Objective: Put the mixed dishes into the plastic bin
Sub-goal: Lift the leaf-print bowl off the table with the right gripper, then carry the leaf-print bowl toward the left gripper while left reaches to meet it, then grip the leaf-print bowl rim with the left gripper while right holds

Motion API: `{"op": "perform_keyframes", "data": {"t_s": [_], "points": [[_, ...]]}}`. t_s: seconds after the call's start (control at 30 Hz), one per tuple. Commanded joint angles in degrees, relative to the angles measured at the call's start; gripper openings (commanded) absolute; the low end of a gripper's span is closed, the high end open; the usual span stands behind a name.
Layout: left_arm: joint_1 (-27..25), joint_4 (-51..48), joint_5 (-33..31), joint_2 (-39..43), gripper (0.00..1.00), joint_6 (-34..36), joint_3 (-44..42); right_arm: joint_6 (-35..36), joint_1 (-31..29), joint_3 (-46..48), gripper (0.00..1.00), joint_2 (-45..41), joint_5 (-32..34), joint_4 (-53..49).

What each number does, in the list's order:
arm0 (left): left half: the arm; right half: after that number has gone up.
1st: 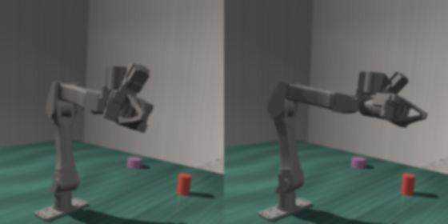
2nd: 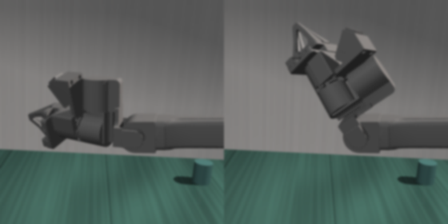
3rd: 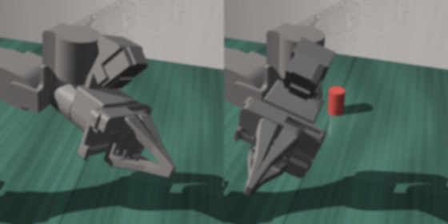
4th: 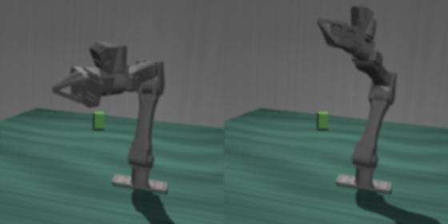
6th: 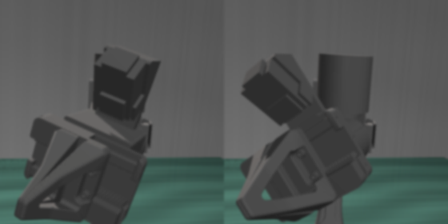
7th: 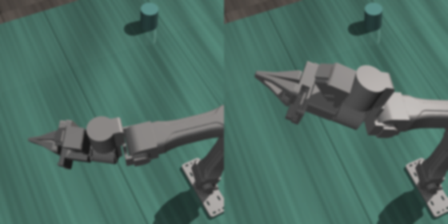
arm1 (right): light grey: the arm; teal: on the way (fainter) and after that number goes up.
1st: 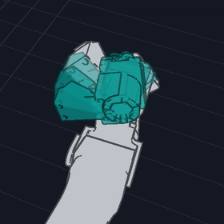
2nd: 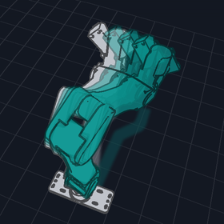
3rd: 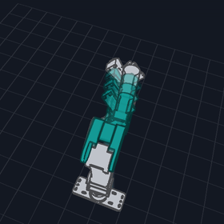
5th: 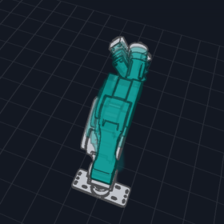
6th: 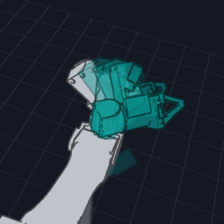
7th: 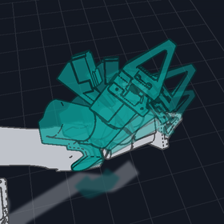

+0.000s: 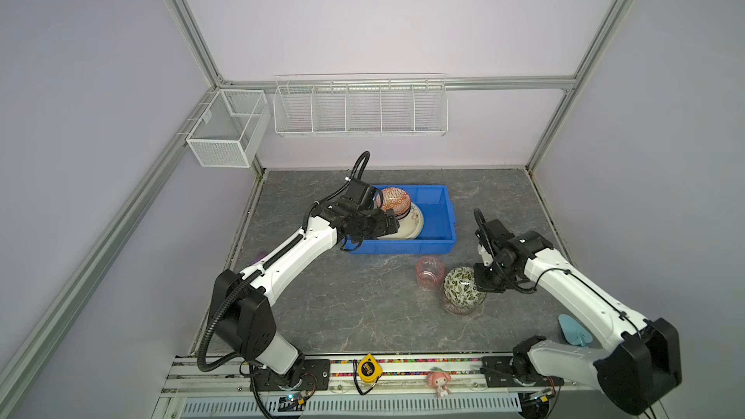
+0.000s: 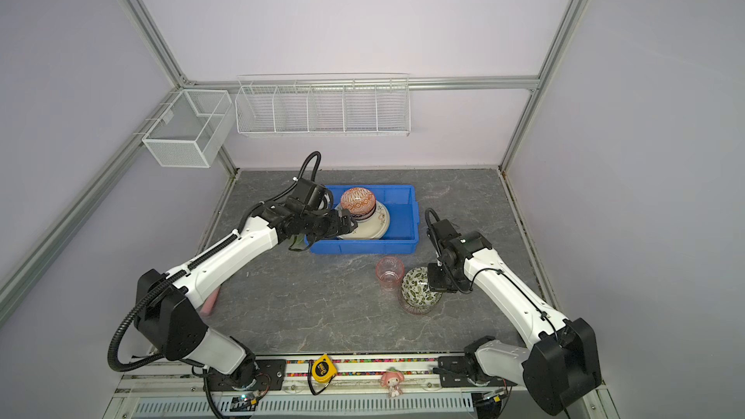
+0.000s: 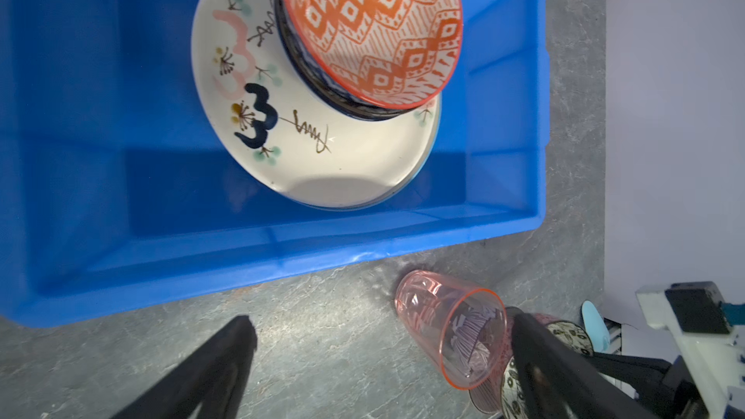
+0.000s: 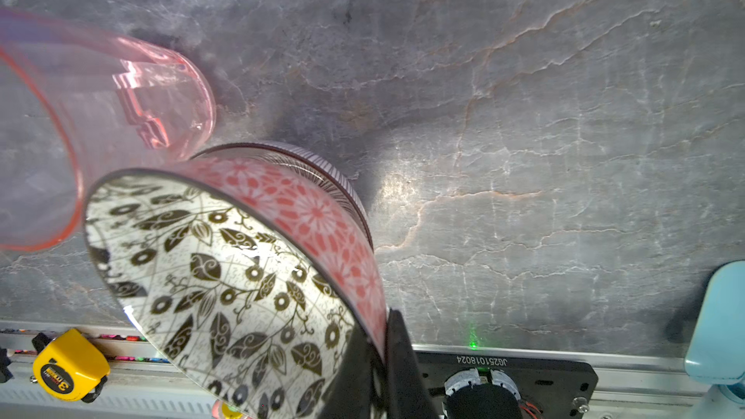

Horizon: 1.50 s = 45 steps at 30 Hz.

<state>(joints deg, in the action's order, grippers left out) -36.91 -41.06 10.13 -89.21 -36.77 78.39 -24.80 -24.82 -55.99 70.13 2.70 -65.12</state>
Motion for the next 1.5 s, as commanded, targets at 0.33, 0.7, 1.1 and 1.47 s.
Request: {"op": "perform_keyframes", "data": {"t_s": [0.33,0.7,1.1,1.47], "points": [[-10.6,-2.8,-0.3,-4.5,0.99,0.3,8.9,2.4,0.5,-9.7,0.07,-1.9,-1.2,-7.4],[-17.3,-6.8,0.0,-11.7,0.94,4.5,15.3,4.7,0.6,-18.2,0.07,3.4,-3.3,-7.0],[-17.6,-7.3,1.0,-13.5,0.72,5.0,16.1,5.2,0.5,-22.0,0.07,8.5,-5.0,-4.2],[-17.6,-7.1,2.4,-14.6,0.57,5.4,16.3,5.1,0.5,-24.1,0.07,10.3,-6.0,-2.6]]}}
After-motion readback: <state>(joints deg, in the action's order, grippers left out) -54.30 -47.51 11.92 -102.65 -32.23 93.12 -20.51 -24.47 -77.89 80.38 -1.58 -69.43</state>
